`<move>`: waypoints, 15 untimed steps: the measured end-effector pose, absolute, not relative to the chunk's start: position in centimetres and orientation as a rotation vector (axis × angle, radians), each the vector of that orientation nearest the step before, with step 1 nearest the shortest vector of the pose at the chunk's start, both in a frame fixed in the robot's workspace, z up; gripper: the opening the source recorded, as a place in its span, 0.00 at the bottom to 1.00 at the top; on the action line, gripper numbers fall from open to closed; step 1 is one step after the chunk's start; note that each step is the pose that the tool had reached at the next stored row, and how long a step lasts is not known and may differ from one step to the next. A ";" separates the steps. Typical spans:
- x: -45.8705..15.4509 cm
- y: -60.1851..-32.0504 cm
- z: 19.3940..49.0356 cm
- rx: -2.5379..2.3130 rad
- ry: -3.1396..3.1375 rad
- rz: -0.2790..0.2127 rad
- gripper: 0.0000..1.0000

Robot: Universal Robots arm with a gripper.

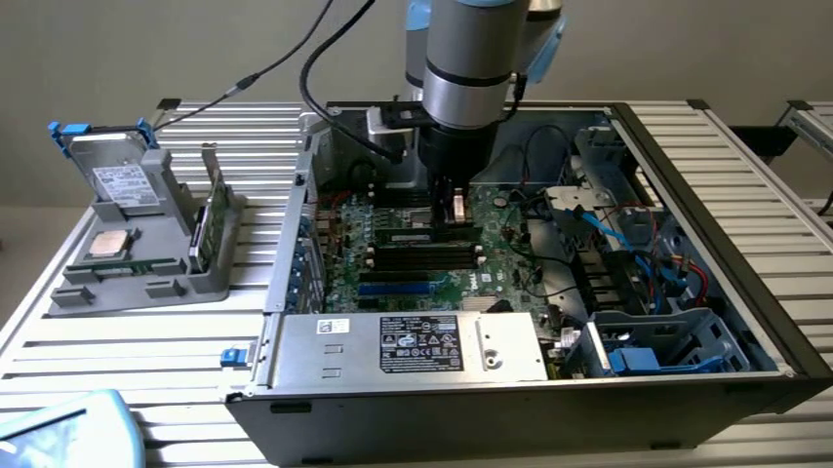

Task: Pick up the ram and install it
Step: 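Insert the ram into the slot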

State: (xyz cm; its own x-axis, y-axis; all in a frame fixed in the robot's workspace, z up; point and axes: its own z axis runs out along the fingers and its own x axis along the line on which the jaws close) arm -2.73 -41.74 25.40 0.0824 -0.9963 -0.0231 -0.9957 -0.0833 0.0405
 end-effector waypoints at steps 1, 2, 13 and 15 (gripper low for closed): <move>-2.7 -41.7 25.2 2.301 -2.117 -0.070 0.14; -2.7 -41.7 25.0 2.301 -2.117 -0.070 0.14; -2.7 -41.4 23.3 2.291 -2.109 -0.083 0.14; -2.7 -41.4 23.2 2.287 -2.105 -0.091 0.14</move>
State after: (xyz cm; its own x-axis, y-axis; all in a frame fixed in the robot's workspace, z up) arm -2.73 -41.45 23.25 0.0819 -0.9964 -0.0209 -0.9945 -0.0831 0.0632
